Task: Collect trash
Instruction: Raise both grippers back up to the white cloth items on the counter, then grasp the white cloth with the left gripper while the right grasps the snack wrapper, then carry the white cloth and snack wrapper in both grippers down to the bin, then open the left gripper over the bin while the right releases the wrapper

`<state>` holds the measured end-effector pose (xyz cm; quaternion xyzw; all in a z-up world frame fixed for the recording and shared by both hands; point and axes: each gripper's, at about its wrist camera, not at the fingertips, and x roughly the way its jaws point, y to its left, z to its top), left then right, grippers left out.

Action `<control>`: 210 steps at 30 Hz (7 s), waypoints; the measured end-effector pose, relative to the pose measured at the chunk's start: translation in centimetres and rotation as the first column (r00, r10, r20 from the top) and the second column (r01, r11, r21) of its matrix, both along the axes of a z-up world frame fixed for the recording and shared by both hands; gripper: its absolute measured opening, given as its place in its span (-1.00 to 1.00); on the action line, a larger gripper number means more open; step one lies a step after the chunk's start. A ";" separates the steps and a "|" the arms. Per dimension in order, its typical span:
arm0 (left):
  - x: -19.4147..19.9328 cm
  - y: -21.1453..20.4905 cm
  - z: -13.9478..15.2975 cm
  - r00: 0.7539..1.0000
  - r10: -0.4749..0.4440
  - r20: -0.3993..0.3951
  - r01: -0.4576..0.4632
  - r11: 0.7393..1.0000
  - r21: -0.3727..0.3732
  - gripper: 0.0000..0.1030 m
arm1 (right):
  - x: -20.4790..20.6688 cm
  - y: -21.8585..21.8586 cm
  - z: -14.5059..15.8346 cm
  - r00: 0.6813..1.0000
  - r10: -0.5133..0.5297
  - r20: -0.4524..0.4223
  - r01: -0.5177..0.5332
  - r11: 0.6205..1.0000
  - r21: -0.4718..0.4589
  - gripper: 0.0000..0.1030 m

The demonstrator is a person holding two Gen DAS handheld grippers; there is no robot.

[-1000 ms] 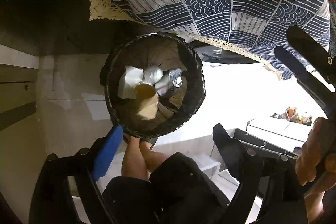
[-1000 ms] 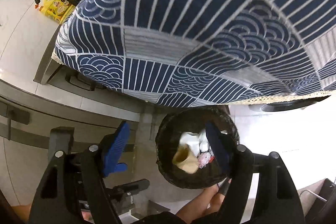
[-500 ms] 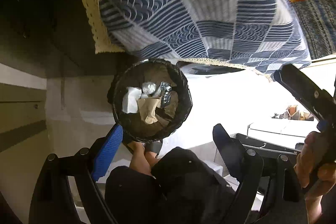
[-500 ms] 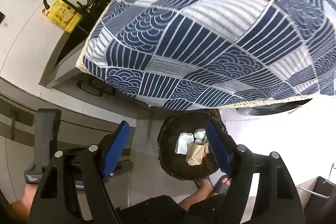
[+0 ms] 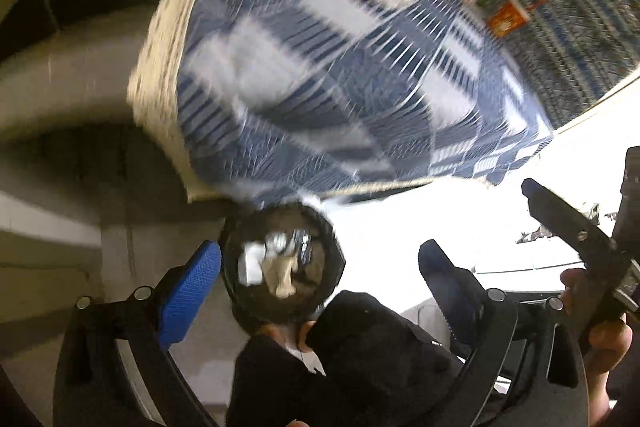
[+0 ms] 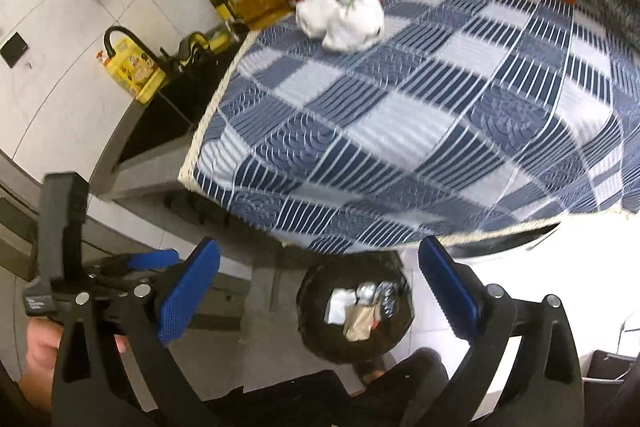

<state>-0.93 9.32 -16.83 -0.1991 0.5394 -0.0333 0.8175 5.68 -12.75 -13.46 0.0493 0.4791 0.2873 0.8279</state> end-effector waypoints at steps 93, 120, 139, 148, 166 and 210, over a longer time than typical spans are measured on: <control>20.9 -3.6 3.4 0.892 0.451 0.026 -0.452 0.890 0.057 -0.27 | 36.2 9.8 -4.2 0.771 0.636 0.004 -0.636 0.771 -0.021 0.91; 18.9 -2.9 2.9 0.872 0.489 -0.017 -0.489 0.871 -0.039 -0.28 | 34.6 8.9 -4.2 0.778 0.629 0.018 -0.628 0.778 -0.025 0.42; 15.9 -3.5 5.4 0.952 0.280 0.122 -0.272 0.959 -0.080 -0.28 | 27.2 2.0 0.0 0.908 0.416 0.045 -0.414 0.909 -0.052 0.42; 11.2 -2.8 6.9 0.958 0.218 0.185 -0.205 0.975 -0.090 -0.28 | 20.4 2.0 1.6 0.932 0.360 0.048 -0.359 0.933 -0.040 0.42; 2.6 -1.1 6.3 0.973 0.035 0.228 -0.013 0.995 -0.098 -0.28 | 7.3 1.7 3.0 0.980 0.190 0.066 -0.188 0.982 -0.036 0.42; -1.9 -1.7 -15.2 0.966 -0.002 -0.258 -0.045 0.983 -0.175 -0.27 | 2.1 1.8 -19.9 0.879 0.076 -0.471 -0.114 0.992 -0.052 0.42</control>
